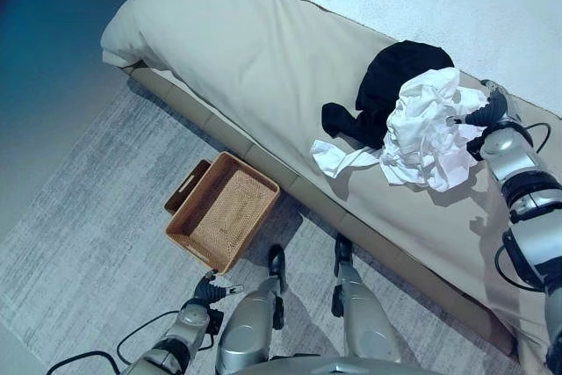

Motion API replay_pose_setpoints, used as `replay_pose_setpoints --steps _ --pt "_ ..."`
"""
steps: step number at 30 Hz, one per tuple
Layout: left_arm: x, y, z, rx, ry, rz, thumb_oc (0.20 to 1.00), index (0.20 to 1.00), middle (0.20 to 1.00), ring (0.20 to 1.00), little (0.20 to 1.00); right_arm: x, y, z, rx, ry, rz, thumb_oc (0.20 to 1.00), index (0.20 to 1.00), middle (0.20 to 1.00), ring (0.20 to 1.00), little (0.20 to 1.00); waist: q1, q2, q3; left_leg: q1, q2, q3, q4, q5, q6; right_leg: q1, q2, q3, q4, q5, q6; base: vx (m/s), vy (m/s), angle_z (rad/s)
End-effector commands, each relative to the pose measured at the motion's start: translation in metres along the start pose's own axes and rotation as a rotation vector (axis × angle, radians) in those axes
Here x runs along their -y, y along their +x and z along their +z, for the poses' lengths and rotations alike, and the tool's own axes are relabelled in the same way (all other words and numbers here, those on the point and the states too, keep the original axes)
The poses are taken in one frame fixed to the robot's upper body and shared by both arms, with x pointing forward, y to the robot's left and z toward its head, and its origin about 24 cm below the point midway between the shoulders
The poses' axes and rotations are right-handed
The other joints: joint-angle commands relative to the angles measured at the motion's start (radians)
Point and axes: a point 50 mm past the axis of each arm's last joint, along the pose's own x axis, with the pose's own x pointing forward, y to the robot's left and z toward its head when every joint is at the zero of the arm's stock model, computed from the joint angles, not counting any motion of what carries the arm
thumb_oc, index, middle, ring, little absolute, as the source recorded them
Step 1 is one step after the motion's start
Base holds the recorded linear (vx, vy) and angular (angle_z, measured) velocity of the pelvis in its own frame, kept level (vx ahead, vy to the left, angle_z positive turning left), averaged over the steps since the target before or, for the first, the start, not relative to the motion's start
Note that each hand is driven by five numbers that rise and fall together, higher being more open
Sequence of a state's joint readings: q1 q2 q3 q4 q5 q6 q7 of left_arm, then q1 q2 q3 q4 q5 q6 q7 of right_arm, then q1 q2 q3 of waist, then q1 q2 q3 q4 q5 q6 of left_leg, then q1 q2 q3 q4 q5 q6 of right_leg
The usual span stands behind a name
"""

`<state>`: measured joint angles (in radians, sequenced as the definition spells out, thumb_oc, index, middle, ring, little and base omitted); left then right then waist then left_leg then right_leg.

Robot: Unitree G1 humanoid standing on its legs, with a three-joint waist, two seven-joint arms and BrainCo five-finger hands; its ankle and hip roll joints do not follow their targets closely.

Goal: Pick up clothes into the bucket

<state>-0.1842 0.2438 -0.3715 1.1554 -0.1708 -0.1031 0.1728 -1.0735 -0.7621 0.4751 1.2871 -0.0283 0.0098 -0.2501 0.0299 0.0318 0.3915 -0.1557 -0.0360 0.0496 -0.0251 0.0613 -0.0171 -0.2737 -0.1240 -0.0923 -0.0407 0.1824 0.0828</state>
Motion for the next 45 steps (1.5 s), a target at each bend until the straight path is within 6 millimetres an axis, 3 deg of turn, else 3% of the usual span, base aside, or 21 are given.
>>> replay_pose_setpoints --steps 1,5,10,11,12,15,20,26,31,35,45 --pt "-0.001 0.000 -0.004 -0.020 0.017 -0.007 1.000 1.000 1.000 1.000 1.000 0.062 0.012 0.040 0.085 -0.084 -0.140 1.000 1.000 1.000 1.000 1.000 -0.014 -0.024 -0.006 -0.083 -0.004 -0.037 0.082 -0.027 -0.032 -0.014 -0.066 -0.034 0.187 -0.117 0.064 0.00 0.000 0.00" --pt "0.003 0.001 0.001 -0.005 0.008 -0.019 1.000 1.000 1.000 1.000 1.000 0.076 0.012 0.054 0.119 -0.039 -0.186 1.000 1.000 1.000 1.000 1.000 -0.017 -0.030 -0.001 -0.083 -0.002 -0.035 0.083 -0.028 -0.033 -0.019 -0.063 -0.028 0.189 -0.117 0.063 0.00 -0.008 0.00" --pt "0.003 0.002 0.008 0.013 -0.038 0.005 1.000 1.000 1.000 1.000 1.000 0.107 0.000 0.110 0.349 0.114 -0.387 1.000 1.000 1.000 1.000 1.000 -0.033 -0.045 0.020 -0.085 0.009 -0.033 0.087 -0.034 -0.032 -0.031 -0.053 -0.017 0.201 -0.125 0.063 0.00 0.000 0.00" --pt "0.003 0.002 0.008 0.013 -0.037 0.006 1.000 1.000 1.000 1.000 1.000 0.107 0.000 0.110 0.348 0.114 -0.387 1.000 1.000 1.000 1.000 1.000 -0.032 -0.046 0.017 -0.089 0.008 -0.033 0.086 -0.031 -0.032 -0.035 -0.053 -0.017 0.199 -0.121 0.063 0.00 0.000 0.00" --pt "0.003 0.003 0.016 0.044 -0.051 0.019 1.000 1.000 1.000 1.000 1.000 0.116 -0.018 0.127 0.515 0.129 -0.507 1.000 1.000 1.000 1.000 1.000 -0.041 -0.042 0.026 -0.093 0.009 -0.036 0.087 -0.033 -0.028 -0.041 -0.051 -0.015 0.205 -0.126 0.063 0.00 -0.009 -0.04" --pt "0.002 0.002 0.025 0.100 -0.063 0.037 1.000 1.000 1.000 1.000 1.000 0.125 -0.028 0.117 0.557 0.149 -0.606 1.000 1.000 1.000 1.000 1.000 -0.036 -0.033 0.038 -0.104 0.010 -0.048 0.091 -0.034 -0.026 -0.048 -0.055 -0.025 0.212 -0.132 0.064 -0.01 -0.026 -0.02" --pt "-0.004 0.003 0.027 0.117 -0.037 0.047 1.000 1.000 1.000 1.000 1.000 0.116 -0.021 0.106 0.505 0.124 -0.564 1.000 1.000 1.000 1.000 1.000 -0.017 -0.028 0.055 -0.133 0.011 -0.057 0.097 -0.023 -0.029 -0.064 -0.060 -0.041 0.216 -0.131 0.062 -0.03 -0.035 0.07" --pt "-0.001 0.003 0.031 0.131 -0.035 0.034 1.000 1.000 1.000 1.000 1.000 0.090 -0.007 0.093 0.397 0.148 -0.445 1.000 1.000 1.000 1.000 1.000 0.000 -0.018 0.082 -0.175 0.014 -0.070 0.102 -0.003 -0.036 -0.101 -0.056 -0.053 0.222 -0.128 0.056 -0.02 -0.027 0.08" --pt "0.002 0.004 0.041 0.161 -0.026 0.016 1.000 1.000 1.000 1.000 1.000 0.073 0.006 0.069 0.231 0.115 -0.335 1.000 1.000 1.000 1.000 1.000 0.012 -0.002 0.115 -0.210 0.014 -0.080 0.098 0.016 -0.043 -0.137 -0.060 -0.067 0.243 -0.131 0.050 -0.02 -0.031 0.13" --pt "0.007 0.004 0.052 0.196 -0.023 -0.003 1.000 1.000 1.000 1.000 1.000 0.071 0.008 0.063 0.178 0.070 -0.315 1.000 1.000 1.000 1.000 1.000 0.014 0.012 0.128 -0.245 0.013 -0.087 0.100 0.024 -0.045 -0.176 -0.062 -0.068 0.256 -0.132 0.048 -0.01 -0.013 0.06" --pt "0.021 0.001 0.084 0.309 -0.037 -0.053 1.000 1.000 1.000 1.000 1.000 0.065 0.009 0.073 0.177 -0.040 -0.287 1.000 1.000 1.000 1.000 1.000 0.021 0.034 0.129 -0.331 0.015 -0.088 0.106 0.033 -0.045 -0.275 -0.061 -0.062 0.277 -0.132 0.047 0.00 0.000 0.00"
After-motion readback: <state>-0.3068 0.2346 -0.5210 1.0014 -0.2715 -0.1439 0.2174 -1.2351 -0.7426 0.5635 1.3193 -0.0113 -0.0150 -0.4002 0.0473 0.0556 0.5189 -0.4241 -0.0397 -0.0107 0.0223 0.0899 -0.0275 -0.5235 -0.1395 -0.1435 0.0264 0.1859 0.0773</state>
